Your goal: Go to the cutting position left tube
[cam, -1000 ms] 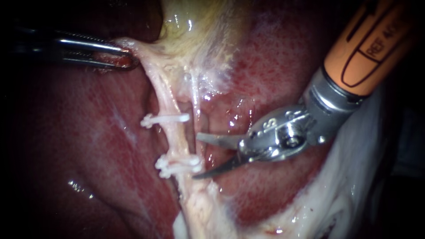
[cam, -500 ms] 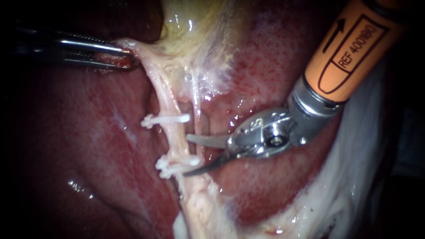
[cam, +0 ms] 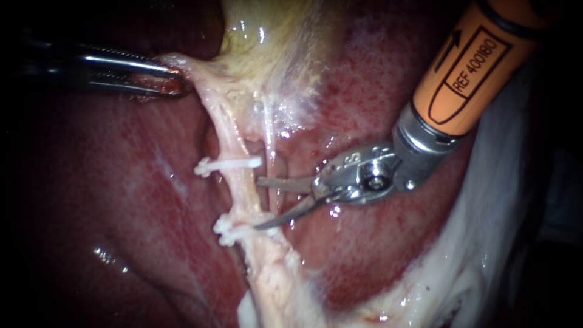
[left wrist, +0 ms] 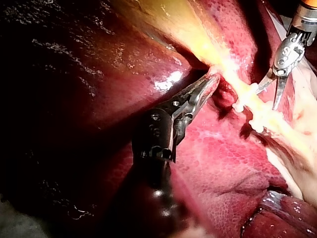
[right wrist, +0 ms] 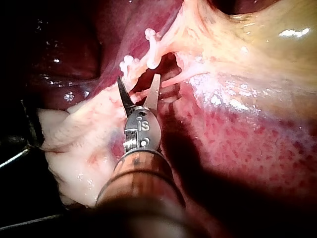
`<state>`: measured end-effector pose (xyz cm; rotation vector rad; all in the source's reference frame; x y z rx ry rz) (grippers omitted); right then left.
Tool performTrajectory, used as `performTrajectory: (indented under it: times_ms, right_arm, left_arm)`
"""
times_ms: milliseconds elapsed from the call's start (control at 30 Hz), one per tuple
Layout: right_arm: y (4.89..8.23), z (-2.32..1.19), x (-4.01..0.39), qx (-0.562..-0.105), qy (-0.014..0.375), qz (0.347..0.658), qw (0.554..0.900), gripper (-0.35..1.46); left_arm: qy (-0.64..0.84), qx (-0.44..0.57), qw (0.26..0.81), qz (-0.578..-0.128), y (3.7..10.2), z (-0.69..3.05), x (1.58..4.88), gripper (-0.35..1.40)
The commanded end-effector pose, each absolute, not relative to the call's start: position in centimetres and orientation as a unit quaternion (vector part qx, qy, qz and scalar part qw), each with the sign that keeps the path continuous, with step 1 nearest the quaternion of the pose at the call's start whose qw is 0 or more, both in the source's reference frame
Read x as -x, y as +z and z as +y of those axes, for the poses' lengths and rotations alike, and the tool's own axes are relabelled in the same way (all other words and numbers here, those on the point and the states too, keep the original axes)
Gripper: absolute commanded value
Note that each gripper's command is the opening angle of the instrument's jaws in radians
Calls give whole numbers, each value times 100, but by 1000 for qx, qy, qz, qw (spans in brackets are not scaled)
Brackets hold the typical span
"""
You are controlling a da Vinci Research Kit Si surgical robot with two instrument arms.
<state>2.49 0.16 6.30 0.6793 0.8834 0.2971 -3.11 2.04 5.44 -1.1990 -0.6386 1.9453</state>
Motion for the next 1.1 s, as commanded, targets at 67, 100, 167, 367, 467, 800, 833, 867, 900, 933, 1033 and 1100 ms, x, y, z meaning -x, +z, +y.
performTrajectory:
  times_ms: [67,100,167,367,467,800,833,867,900,933,1033,1100]
  right_arm:
    - [631,15,-253,-330,137,423,833,128]
    - [631,15,-255,-334,134,423,831,128]
    - [633,15,-259,-342,131,425,827,128]
    - [634,14,-273,-358,125,440,814,128]
    - [634,14,-280,-366,124,446,807,126]
    - [633,18,-295,-380,130,468,787,126]
    - [632,18,-296,-381,129,470,785,126]
    - [631,19,-297,-384,130,472,783,126]
    - [629,19,-298,-386,128,474,781,126]
    - [627,19,-300,-389,129,476,778,126]
    - [619,20,-306,-398,134,484,767,126]
    - [614,20,-311,-402,138,490,761,125]
  left_arm:
    - [760,468,375,-250,544,204,311,-35]
    - [760,468,375,-250,544,204,311,-35]
    - [760,468,375,-249,544,204,311,-35]
    - [760,468,375,-249,545,204,312,-35]
    - [760,468,375,-249,545,204,311,-35]
    - [760,468,375,-249,545,204,311,-35]
    - [760,468,375,-249,545,204,311,-35]
    - [760,469,375,-249,545,204,311,-35]
    - [760,469,375,-249,545,204,311,-35]
    - [760,469,375,-249,545,204,311,-35]
    - [760,469,375,-249,546,204,311,-35]
    - [760,469,375,-249,547,204,311,-35]
